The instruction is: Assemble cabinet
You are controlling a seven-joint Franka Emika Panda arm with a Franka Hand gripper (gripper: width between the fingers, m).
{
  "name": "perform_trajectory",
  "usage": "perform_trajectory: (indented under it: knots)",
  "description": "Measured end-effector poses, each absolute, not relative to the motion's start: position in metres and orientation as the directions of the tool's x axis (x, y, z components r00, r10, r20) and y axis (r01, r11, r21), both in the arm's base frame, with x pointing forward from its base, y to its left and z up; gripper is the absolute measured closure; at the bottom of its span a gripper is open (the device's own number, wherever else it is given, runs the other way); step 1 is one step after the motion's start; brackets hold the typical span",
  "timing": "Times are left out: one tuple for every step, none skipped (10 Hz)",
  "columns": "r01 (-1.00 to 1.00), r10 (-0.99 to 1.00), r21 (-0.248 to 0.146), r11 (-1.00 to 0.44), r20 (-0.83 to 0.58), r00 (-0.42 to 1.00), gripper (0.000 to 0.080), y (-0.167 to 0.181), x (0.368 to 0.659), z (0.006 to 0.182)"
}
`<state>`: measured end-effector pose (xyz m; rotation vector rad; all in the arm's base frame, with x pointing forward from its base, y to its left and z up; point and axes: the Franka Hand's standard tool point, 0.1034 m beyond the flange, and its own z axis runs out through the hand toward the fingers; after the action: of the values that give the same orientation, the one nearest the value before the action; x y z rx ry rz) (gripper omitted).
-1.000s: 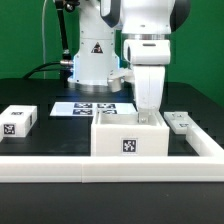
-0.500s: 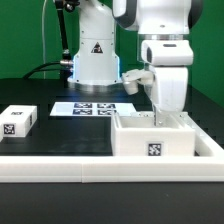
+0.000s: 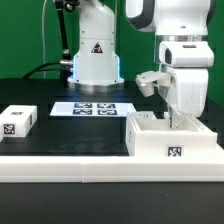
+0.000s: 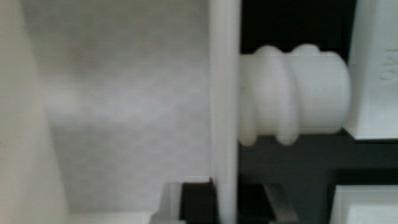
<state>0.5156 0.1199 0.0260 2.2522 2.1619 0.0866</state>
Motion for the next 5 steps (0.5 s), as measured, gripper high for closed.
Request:
perform_trajectory:
  knots:
    - [0.998,0.999,0.051,-0.042,0.027,0.041,0.0765,0.1195,0.5155,0.0257]
    - [0.998,0.999,0.051,-0.043,0.027,0.041,0.0524,0.1192,0.5155,0.0256]
    - [0.998,0.999,0.051,-0.043,0.027,0.042,0.0524,0.119,0.5155,0.0256]
    - [0.998,0.999,0.051,-0.043,0.027,0.042,0.0385,0.1189,0.5155,0.0256]
    - [0.998,0.999,0.051,-0.044,0.027,0.042,0.0251,0.1187,0.5156,0.0256]
